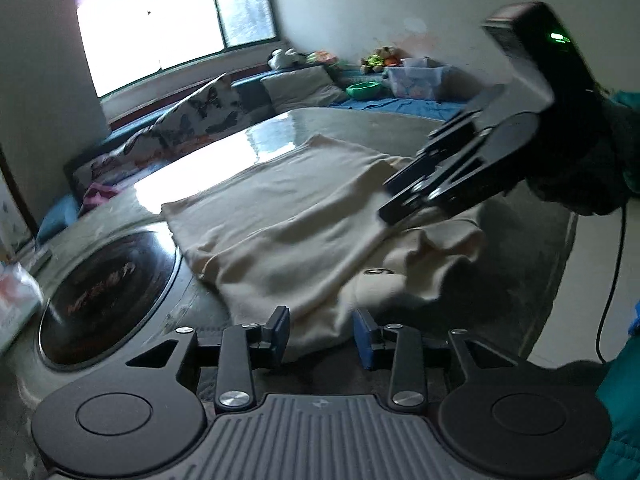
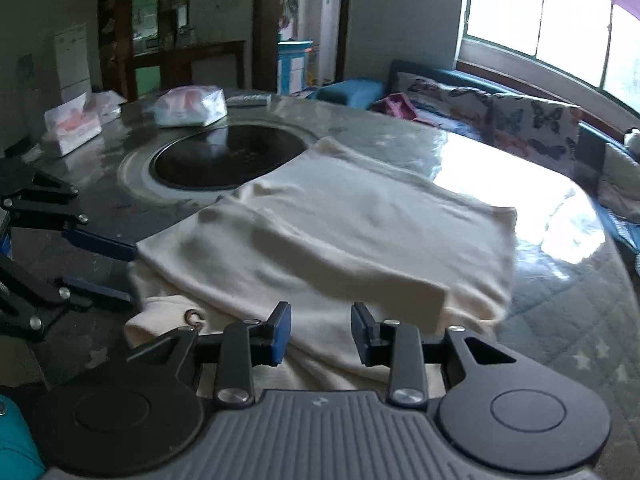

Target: Fold clothes

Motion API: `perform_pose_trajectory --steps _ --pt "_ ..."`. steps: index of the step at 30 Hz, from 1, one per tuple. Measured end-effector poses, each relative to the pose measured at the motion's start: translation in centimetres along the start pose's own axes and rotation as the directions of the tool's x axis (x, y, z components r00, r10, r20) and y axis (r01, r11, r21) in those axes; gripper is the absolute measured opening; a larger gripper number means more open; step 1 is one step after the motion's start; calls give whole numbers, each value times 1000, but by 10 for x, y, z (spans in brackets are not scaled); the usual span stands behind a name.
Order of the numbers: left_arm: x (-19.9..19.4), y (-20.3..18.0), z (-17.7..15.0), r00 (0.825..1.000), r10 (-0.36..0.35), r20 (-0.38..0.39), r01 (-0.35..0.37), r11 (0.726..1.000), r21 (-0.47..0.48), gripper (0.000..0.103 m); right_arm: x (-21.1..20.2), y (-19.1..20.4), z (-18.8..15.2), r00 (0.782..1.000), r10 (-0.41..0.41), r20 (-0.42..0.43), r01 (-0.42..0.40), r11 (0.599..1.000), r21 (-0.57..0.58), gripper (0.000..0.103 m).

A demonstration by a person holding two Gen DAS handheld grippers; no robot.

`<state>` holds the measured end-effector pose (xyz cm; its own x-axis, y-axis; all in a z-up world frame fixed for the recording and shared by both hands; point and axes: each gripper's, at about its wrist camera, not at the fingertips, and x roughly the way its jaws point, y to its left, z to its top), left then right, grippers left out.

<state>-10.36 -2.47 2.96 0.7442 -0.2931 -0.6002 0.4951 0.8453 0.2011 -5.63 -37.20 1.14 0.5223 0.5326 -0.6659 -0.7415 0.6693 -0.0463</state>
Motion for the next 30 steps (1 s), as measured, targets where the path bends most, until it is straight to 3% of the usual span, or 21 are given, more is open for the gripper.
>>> perform_pose_trajectory --steps 7,12,15,17,20,24,26,30 --pt "10 -19 -4 999 -22 41 16 992 129 38 -14 -4 -4 1000 -11 -9 11 1000 7 37" --pt "19 -23 -3 997 -38 67 27 987 157 38 -32 -12 -12 999 -36 -33 36 999 -6 38" --pt "22 -18 1 995 -47 84 36 991 131 35 -43 -13 -17 998 -45 -50 43 999 -32 46" --pt "23 -11 5 994 -58 89 49 994 99 21 -50 -12 -22 997 -43 -56 40 998 -54 47" --pt "25 1 14 993 -74 95 71 997 31 11 -56 -9 -29 997 -34 -67 28 996 -84 50" --pt "29 18 26 992 -81 99 86 995 -53 9 -59 1 -37 997 -24 -72 12 986 -167 52" --pt "32 27 31 991 -90 96 98 992 -86 9 -55 6 -38 998 -31 -51 20 980 -200 59" --pt "36 33 35 991 -95 91 104 989 -105 9 -43 8 -34 999 -37 2 37 974 -226 58"
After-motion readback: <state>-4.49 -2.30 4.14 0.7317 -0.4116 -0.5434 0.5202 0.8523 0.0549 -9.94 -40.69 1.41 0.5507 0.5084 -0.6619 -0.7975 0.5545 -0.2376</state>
